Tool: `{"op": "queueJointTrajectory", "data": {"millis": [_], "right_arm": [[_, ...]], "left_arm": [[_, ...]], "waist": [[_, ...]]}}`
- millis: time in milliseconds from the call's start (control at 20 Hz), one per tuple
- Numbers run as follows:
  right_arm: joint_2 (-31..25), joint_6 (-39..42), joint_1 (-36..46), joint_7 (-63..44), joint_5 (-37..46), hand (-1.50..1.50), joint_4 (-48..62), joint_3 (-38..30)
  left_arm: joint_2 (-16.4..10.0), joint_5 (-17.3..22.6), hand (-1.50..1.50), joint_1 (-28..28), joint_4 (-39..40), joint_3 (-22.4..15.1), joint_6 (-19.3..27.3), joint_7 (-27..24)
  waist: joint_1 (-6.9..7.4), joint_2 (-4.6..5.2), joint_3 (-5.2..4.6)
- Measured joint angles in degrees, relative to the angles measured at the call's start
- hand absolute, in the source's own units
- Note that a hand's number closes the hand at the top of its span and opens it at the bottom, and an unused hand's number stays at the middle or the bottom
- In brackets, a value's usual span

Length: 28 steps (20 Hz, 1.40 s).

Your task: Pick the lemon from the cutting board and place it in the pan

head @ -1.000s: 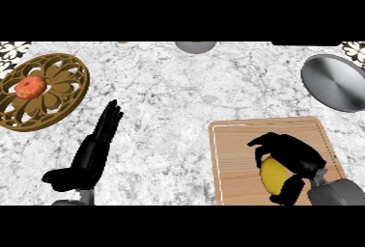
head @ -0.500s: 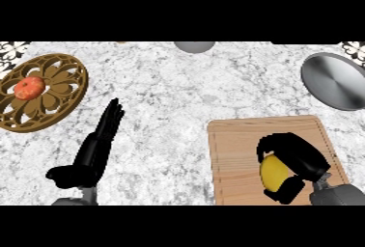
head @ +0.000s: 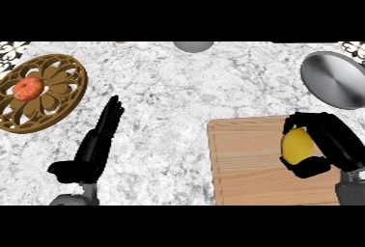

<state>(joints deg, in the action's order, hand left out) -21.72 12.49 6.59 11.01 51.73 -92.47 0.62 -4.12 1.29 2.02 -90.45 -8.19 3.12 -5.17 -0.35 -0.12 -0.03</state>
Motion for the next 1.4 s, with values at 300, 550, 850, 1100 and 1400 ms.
{"op": "queueJointTrajectory", "data": {"millis": [300,550,850,1100,1400], "right_arm": [[2.02,-0.17,1.69,-4.88,-5.71,1.50,-7.75,-7.15],[3.38,1.71,3.90,-9.90,-11.67,1.50,-9.86,-13.25],[2.74,-1.10,10.58,-9.39,-16.20,1.50,2.54,-20.39],[-1.38,-7.58,16.71,-2.12,-16.14,1.50,18.54,-25.14],[-6.33,-20.45,23.79,7.36,-12.23,1.50,36.36,-28.72]], "left_arm": [[0.07,-0.25,0.00,-1.05,-0.13,-0.31,-0.68,-1.21],[0.49,-0.56,0.00,-0.33,1.01,-0.14,-0.74,-1.32],[1.39,-1.60,0.00,-0.62,0.26,-0.92,-0.11,-1.11],[1.37,-1.33,0.00,-0.06,-0.05,-0.73,-0.76,-0.25],[0.86,-0.75,0.00,0.09,-0.93,-0.52,-1.80,0.70]], "waist": [[-0.01,-0.03,0.00],[0.10,0.02,0.00],[0.70,0.20,0.04],[1.12,0.35,0.09],[2.22,0.73,0.17]]}}
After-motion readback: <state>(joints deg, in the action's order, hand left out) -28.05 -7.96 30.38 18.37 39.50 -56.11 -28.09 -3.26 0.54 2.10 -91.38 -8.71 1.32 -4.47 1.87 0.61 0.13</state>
